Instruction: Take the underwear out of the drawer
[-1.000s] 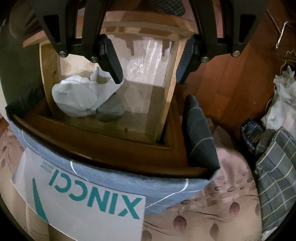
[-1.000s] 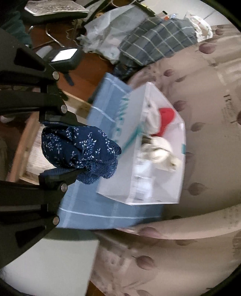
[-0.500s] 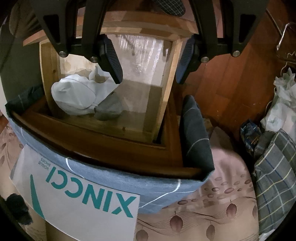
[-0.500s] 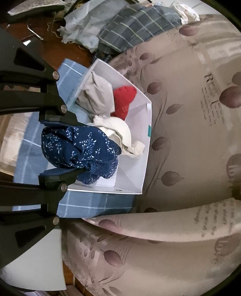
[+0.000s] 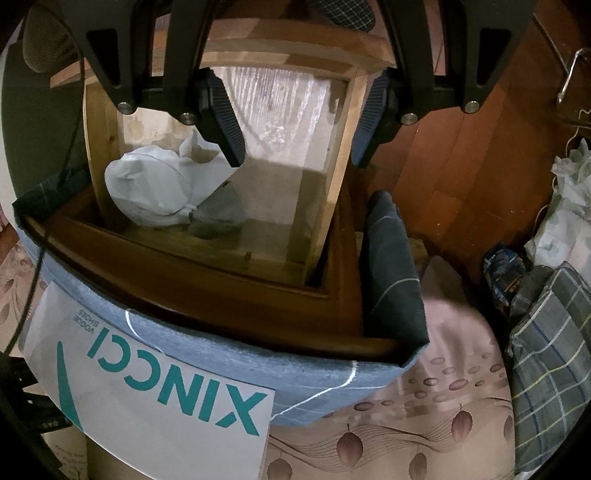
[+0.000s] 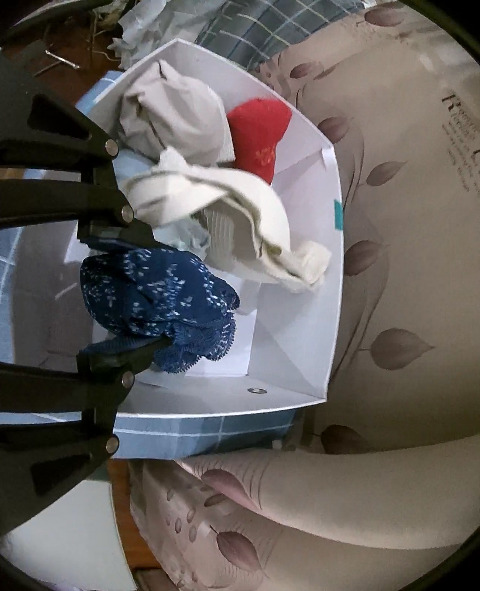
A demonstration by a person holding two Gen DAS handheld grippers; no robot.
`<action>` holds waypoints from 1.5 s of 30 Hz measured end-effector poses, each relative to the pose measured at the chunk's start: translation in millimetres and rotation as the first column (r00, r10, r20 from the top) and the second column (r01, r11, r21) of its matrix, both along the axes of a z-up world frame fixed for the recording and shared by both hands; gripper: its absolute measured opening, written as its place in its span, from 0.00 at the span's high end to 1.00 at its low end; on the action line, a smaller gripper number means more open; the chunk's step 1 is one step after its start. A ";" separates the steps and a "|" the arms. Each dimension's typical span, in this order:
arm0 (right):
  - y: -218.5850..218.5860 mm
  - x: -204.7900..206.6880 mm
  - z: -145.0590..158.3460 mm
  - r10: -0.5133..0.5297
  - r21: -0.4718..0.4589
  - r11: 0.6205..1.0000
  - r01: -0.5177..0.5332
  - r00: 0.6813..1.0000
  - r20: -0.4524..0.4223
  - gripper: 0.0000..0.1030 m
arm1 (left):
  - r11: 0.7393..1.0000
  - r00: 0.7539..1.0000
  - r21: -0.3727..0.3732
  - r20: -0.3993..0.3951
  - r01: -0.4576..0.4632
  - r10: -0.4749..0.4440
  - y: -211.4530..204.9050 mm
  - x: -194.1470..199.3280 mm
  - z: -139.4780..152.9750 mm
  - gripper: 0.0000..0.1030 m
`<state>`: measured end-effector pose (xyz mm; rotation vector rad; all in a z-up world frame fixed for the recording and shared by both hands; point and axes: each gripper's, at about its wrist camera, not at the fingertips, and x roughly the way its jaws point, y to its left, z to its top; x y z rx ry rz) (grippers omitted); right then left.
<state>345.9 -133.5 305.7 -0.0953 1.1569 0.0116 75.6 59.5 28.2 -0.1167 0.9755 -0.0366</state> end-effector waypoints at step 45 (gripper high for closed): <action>78.7 -226.6 -73.7 0.572 -0.331 0.703 -0.629 0.777 -0.262 0.47 | 0.999 1.000 0.027 -0.008 -0.019 0.019 0.8 0.4 -1.1 0.40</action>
